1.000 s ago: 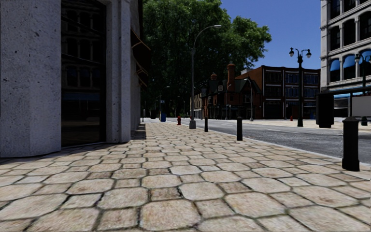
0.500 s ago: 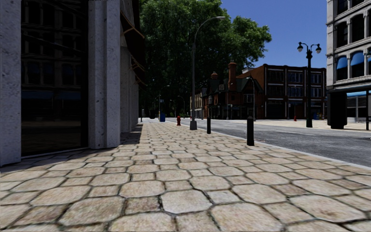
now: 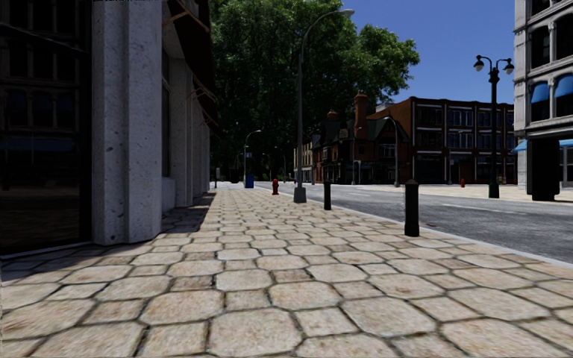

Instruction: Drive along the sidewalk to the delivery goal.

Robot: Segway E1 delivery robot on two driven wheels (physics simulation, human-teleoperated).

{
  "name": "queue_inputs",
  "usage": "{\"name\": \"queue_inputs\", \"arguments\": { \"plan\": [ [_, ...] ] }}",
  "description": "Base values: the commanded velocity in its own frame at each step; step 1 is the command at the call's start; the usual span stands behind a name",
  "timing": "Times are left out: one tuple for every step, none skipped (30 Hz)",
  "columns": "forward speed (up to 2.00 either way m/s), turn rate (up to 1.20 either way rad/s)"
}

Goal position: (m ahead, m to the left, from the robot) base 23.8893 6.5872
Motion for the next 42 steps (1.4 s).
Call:
{"name": "queue_inputs", "arguments": {
  "plan": [
    [2.00, 0.00],
    [2.00, 0.00],
    [2.00, 0.00],
    [2.00, 0.00],
    [2.00, 0.00],
    [2.00, 0.00],
    [2.00, 0.00],
    [2.00, 0.00],
    [2.00, 0.00],
    [2.00, 0.00],
    [2.00, 0.00],
    [2.00, 0.00],
    [2.00, 0.00],
    [2.00, 0.00],
    [2.00, 0.12],
    [2.00, 0.12],
    [2.00, 0.12],
    [2.00, 0.12],
    [2.00, 0.12],
    [2.00, 0.11],
    [2.00, 0.10],
    [2.00, 0.10],
    [2.00, 0.10],
    [2.00, 0.13],
    [2.00, 0.20],
    [2.00, 0.20],
    [2.00, 0.27],
    [2.00, 0.32],
    [2.00, 0.35],
    [2.00, 0.42],
    [2.00, 0.42],
    [2.00, 0.53],
    [2.00, 0.63],
    [2.00, 0.67],
    [2.00, 0.68],
    [2.00, 0.68],
    [2.00, 0.68],
    [2.00, 0.68],
    [2.00, 0.68],
    [2.00, 0.68],
    [2.00, 0.68],
    [2.00, 0.68]
  ]
}}
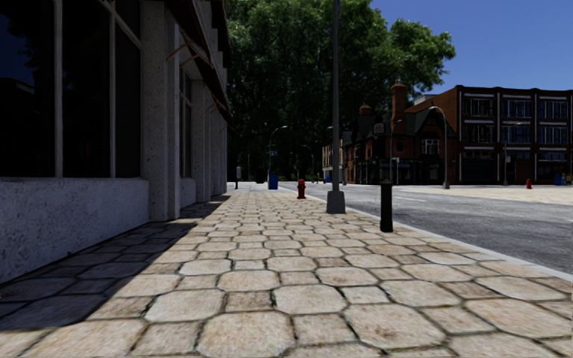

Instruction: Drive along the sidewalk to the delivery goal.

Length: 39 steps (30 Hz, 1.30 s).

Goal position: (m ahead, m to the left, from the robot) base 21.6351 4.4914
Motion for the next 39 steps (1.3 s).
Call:
{"name": "queue_inputs", "arguments": {
  "plan": [
    [2.00, 0.68],
    [2.00, 0.68],
    [2.00, 0.68],
    [2.00, 0.68],
    [2.00, 0.68],
    [2.00, 0.66],
    [2.00, 0.15],
    [2.00, 0.00],
    [2.00, 0.00],
    [2.00, 0.00],
    [2.00, 0.00],
    [2.00, 0.00],
    [2.00, 0.00],
    [2.00, 0.00],
    [2.00, 0.00],
    [2.00, 0.00],
    [2.00, 0.00],
    [2.00, 0.00],
    [2.00, 0.00],
    [2.00, 0.00],
    [2.00, -0.31],
    [2.00, -0.78],
    [2.00, -1.01],
    [2.00, -1.01],
    [2.00, -1.20],
    [2.00, -1.20],
    [2.00, -1.19],
    [2.00, -0.41],
    [2.00, -0.25],
    [2.00, -0.25],
    [2.00, -0.07],
    [2.00, -0.02],
    [2.00, 0.00],
    [2.00, 0.00],
    [2.00, 0.00],
    [2.00, 0.00],
    [2.00, 0.00],
    [2.00, 0.00],
    [2.00, 0.00]
  ]
}}
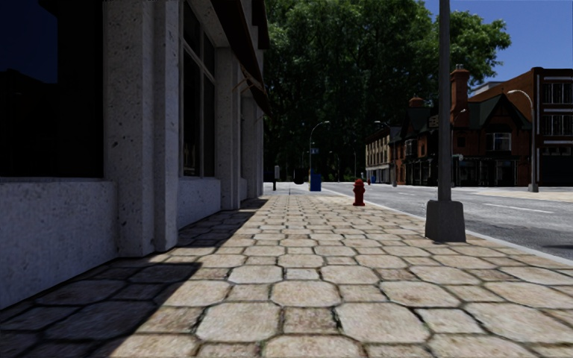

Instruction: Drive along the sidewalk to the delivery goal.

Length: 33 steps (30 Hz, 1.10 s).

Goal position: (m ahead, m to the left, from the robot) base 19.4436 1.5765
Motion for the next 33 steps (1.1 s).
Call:
{"name": "queue_inputs", "arguments": {
  "plan": [
    [2.00, 0.00],
    [2.00, 0.00],
    [2.00, 0.00],
    [2.00, 0.00],
    [2.00, 0.00],
    [2.00, 0.00],
    [2.00, 0.00],
    [2.00, 0.00],
    [2.00, 0.00],
    [2.00, 0.00],
    [2.00, 0.00],
    [2.00, 0.00],
    [2.00, 0.00],
    [2.00, 0.00],
    [2.00, 0.00],
    [2.00, 0.00],
    [2.00, 0.00],
    [2.00, 0.00],
    [2.00, 0.00],
    [2.00, 0.00],
    [2.00, 0.00],
    [2.00, 0.00],
    [2.00, 0.00],
    [2.00, 0.00],
    [2.00, 0.00],
    [2.00, 0.00],
    [2.00, 0.00],
    [2.00, 0.00],
    [2.00, 0.00],
    [2.00, 0.00],
    [2.00, 0.00],
    [2.00, 0.00],
    [2.00, 0.00]
  ]
}}
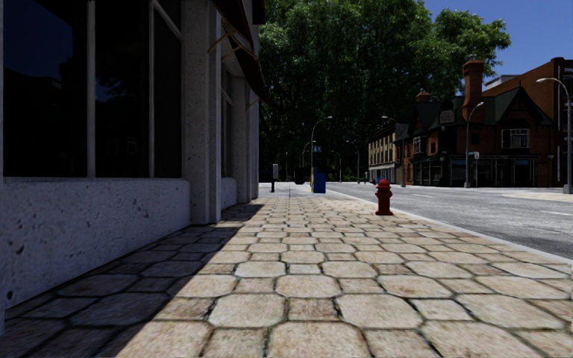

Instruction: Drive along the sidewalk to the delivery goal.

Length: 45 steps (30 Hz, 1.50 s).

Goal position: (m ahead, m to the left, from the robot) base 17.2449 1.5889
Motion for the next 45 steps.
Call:
{"name": "queue_inputs", "arguments": {
  "plan": [
    [2.00, 0.00],
    [2.00, 0.00],
    [2.00, 0.00],
    [2.00, 0.00],
    [2.00, 0.00],
    [2.00, 0.00],
    [2.00, 0.00],
    [2.00, 0.00],
    [2.00, 0.00],
    [2.00, 0.00],
    [2.00, 0.00],
    [2.00, 0.00],
    [2.00, 0.00],
    [2.00, 0.00],
    [2.00, 0.00],
    [2.00, 0.00],
    [2.00, 0.00],
    [2.00, 0.00],
    [2.00, 0.00],
    [2.00, 0.00],
    [2.00, 0.00],
    [2.00, 0.00],
    [2.00, 0.00],
    [2.00, 0.00],
    [2.00, 0.00],
    [2.00, 0.00],
    [2.00, 0.00],
    [2.00, 0.00],
    [2.00, 0.00],
    [2.00, 0.00],
    [2.00, 0.00],
    [2.00, 0.00],
    [2.00, 0.00],
    [2.00, 0.00],
    [2.00, 0.00],
    [2.00, 0.00],
    [2.00, 0.00],
    [2.00, 0.00],
    [2.00, 0.00],
    [2.00, 0.00],
    [2.00, 0.00],
    [2.00, 0.00],
    [2.00, 0.00],
    [2.00, 0.00],
    [2.00, 0.00]
  ]
}}
